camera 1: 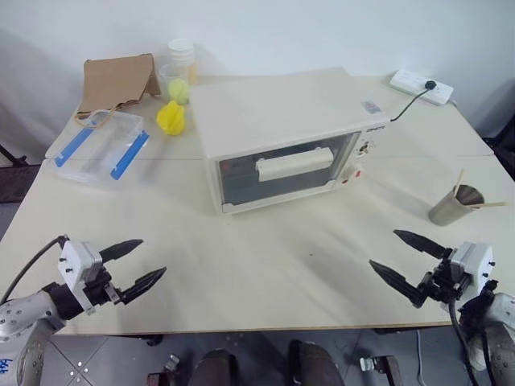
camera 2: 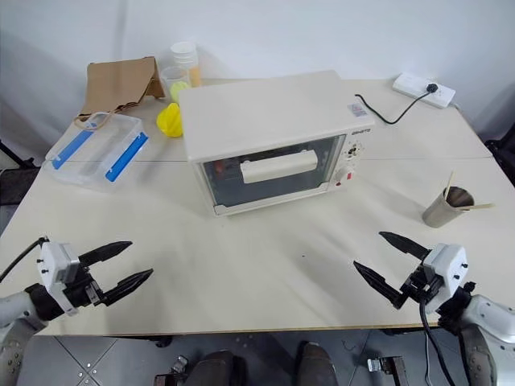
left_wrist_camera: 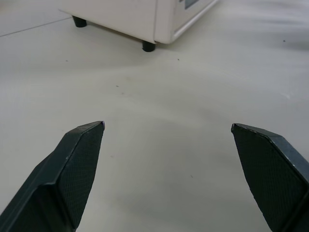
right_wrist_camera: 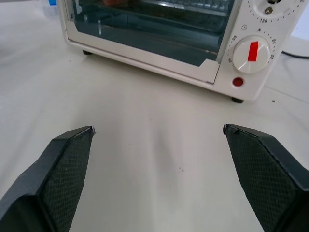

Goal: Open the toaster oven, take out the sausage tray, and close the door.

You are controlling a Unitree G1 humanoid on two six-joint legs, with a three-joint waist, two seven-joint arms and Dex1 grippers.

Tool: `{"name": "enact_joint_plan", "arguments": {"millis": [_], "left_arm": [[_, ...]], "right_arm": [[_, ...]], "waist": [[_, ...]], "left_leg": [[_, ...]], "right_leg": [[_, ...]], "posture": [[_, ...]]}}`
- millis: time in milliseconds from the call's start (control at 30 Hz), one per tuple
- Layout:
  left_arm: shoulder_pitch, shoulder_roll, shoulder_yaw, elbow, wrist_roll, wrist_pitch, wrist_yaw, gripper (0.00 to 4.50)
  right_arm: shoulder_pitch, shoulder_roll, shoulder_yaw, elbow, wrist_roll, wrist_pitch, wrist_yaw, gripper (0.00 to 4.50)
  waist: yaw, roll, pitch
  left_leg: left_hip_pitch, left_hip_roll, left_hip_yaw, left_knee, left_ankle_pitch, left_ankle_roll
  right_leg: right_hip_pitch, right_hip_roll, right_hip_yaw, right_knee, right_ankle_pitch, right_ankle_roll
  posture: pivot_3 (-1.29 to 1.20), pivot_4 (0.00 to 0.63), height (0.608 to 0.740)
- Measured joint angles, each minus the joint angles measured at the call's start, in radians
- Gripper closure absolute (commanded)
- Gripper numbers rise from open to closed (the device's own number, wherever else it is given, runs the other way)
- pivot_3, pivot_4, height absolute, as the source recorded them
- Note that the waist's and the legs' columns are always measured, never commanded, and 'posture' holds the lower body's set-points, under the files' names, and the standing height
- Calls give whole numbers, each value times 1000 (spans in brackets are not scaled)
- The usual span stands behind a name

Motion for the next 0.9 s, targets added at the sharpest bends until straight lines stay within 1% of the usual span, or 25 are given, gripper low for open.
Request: {"name": "enact_joint_plan", "arguments": {"millis": [67, 100, 167, 233, 267, 367, 467, 533, 700, 900], "left_arm": [[-1, 0, 1, 0, -4, 6, 3, 0], [-11, 0, 1, 1, -17, 25, 3, 0], [-53, 10, 1, 0, -84, 88, -9, 0], [-109, 41, 7, -1, -183, 178, -31, 0], [-140, 42, 19, 1, -229, 212, -33, 0], [-215, 45, 34, 13, -287, 255, -32, 0], [-231, 55, 31, 17, -289, 269, -51, 0], [-257, 55, 12, 21, -289, 273, -67, 0], [-283, 42, -64, 11, -274, 268, -91, 0], [-282, 32, -76, 13, -250, 260, -91, 0]], "right_arm": [[-7, 1, 4, 5, 2, 0, 3, 32], [-34, 5, 19, 7, 12, 10, 4, 32], [-108, 9, 61, -1, 45, 62, -2, 32], [-190, 7, 86, -27, 82, 130, -23, 32], [-225, 1, 95, -36, 96, 162, -34, 32], [-336, -19, 132, -35, 111, 258, -64, 32], [-391, -26, 158, -26, 111, 315, -76, 32], [-458, -19, 174, 8, 109, 335, -88, 32], [-625, 53, 252, 58, 53, 281, -85, 32], [-627, 85, 287, 65, 37, 260, -71, 32]], "waist": [[2, 0, 0], [1, 0, 0], [-1, 0, 0], [-2, 2, 1], [-2, 3, 1], [-1, 3, 1], [-1, 3, 1], [-1, 3, 2], [-4, 3, 2], [-2, 3, 2]], "left_leg": [[0, 0, 0, 0, 0, 0], [0, 0, 0, 0, 0, 0], [0, 1, 1, 2, 0, 0], [1, 1, 1, 2, 1, 0], [1, 1, 1, 2, 1, 0], [1, 2, 0, 1, 0, -2], [1, 1, 1, 0, -2, -3], [-1, -3, 1, 0, -2, -3], [0, -3, 2, 0, -2, -3], [-1, -3, 2, 0, -2, -3]], "right_leg": [[0, 0, 0, 0, 0, 0], [0, 0, 0, 0, 0, 0], [0, 0, 0, 1, 0, -1], [0, 0, 1, 2, 0, -2], [-1, -1, 1, 3, 0, -2], [-2, 0, -1, 6, 0, -2], [-4, 1, -3, 8, 0, -2], [-5, 1, -5, 7, 0, -2], [-5, 1, -5, 7, 0, -2], [-5, 1, -6, 7, 0, -2]], "posture": [[0, 150, 740], [0, 150, 740], [0, 150, 740], [0, 150, 740], [0, 150, 740], [0, 150, 740], [0, 150, 740], [0, 150, 740], [0, 150, 740], [0, 150, 740]]}}
